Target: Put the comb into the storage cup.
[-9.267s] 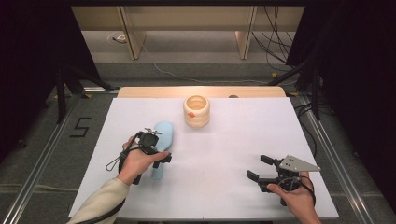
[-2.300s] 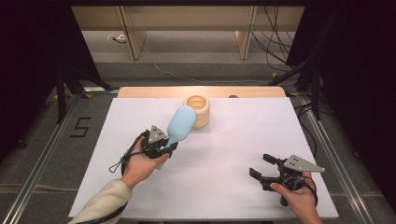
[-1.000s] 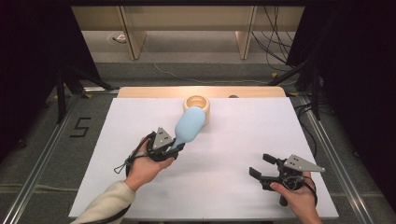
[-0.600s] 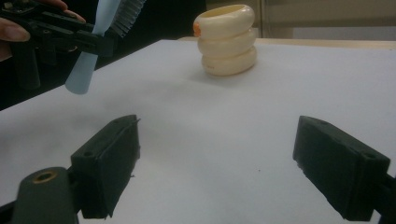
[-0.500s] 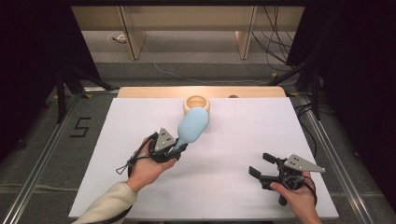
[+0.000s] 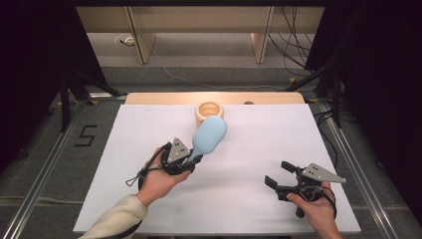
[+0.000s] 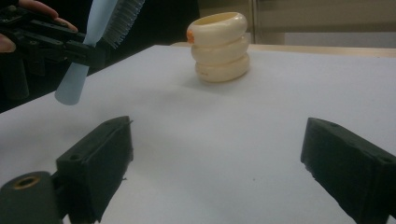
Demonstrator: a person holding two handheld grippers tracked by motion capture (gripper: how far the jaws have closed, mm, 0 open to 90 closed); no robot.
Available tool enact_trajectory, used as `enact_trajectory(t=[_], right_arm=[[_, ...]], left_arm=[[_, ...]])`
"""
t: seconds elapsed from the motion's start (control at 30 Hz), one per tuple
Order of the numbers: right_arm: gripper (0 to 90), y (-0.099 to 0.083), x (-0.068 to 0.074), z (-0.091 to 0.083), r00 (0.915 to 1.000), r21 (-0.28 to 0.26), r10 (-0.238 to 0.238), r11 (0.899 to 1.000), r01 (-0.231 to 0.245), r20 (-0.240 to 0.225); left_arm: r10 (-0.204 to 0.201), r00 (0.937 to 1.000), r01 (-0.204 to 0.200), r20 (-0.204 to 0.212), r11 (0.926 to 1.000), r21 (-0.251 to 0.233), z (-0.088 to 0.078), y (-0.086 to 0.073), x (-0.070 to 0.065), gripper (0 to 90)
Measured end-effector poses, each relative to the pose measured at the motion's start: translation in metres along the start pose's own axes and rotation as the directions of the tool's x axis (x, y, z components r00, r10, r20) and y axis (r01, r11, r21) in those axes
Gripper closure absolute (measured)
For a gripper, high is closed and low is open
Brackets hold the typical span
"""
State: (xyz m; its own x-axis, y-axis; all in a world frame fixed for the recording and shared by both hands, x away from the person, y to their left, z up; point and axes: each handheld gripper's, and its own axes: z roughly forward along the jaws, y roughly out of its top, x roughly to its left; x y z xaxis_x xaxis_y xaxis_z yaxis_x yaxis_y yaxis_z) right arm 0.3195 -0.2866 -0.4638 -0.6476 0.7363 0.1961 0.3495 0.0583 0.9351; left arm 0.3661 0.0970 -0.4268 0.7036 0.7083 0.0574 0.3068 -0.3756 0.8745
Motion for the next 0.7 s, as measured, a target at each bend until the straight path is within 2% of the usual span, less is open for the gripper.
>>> enact_trajectory(t=[0.37, 0.7], right_arm=[[4.6, 0.002, 0.001, 0.006, 0.9999, 0.013, -0.01, 1.0, 0.01, 0.009], [4.4, 0.005, 0.004, 0.013, 0.9999, 0.002, 0.007, 1.0, -0.007, -0.013]], left_arm=[[0.006, 1.0, -0.006, 0.004, 1.0, -0.006, 0.001, 0.001, -0.004, 69.5], [0.014, 0.9998, -0.014, 0.012, 0.9999, -0.007, 0.004, 0.002, -0.008, 69.5]])
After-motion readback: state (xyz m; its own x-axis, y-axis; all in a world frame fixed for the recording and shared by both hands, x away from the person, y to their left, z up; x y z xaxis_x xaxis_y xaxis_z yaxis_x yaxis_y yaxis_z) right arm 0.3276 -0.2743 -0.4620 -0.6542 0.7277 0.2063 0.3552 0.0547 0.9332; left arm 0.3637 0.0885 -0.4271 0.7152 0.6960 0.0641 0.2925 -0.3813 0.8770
